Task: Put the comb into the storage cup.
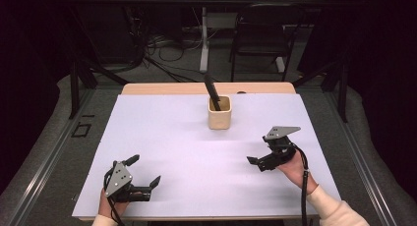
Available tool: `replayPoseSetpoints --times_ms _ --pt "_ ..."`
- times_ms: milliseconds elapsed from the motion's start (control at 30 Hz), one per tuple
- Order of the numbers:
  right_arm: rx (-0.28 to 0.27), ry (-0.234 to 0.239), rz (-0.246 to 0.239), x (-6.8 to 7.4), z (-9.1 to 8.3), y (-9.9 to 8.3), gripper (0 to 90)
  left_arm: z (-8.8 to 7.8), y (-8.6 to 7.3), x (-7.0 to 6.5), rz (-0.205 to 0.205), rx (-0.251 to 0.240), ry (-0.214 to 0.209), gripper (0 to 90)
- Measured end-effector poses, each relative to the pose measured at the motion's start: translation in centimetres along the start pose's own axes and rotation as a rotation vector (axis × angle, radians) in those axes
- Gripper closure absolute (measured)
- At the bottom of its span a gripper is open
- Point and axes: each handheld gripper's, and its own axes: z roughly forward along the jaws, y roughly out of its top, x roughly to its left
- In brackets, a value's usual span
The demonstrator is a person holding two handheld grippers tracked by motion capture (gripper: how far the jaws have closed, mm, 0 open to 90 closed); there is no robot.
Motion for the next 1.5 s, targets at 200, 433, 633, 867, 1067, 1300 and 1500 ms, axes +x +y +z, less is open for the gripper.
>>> replayPoseSetpoints --times_ms 200,433,633,867,1067,1300,1500 --pt "-0.007 0.005 -0.002 0.7 -0.4 -0.9 0.0 0.0 0.0 0.0 0.004 0.000 0.001 2.0" --pt "-0.023 -0.001 -0.002 1.1 -1.1 -1.8 0.0 0.0 0.0 0.0 0.005 0.000 0.001 2.0" --pt "-0.037 -0.003 -0.008 1.5 -1.6 -2.5 0.0 0.0 0.0 0.0 0.004 0.000 0.001 2.0" --pt "-0.046 -0.013 -0.014 2.0 -2.1 -3.6 0.0 0.0 0.0 0.0 0.003 -0.001 0.001 2.0" --pt "-0.060 -0.026 -0.009 2.3 -2.6 -4.4 0.0 0.0 0.0 0.0 0.003 -0.001 0.002 2.0" --pt "-0.051 -0.035 -0.009 2.7 -3.0 -5.4 0.0 0.0 0.0 0.0 0.003 0.000 0.002 2.0" --pt "-0.073 -0.049 -0.024 3.1 -3.4 -5.9 0.0 0.0 0.0 0.0 0.002 -0.001 0.002 1.9"
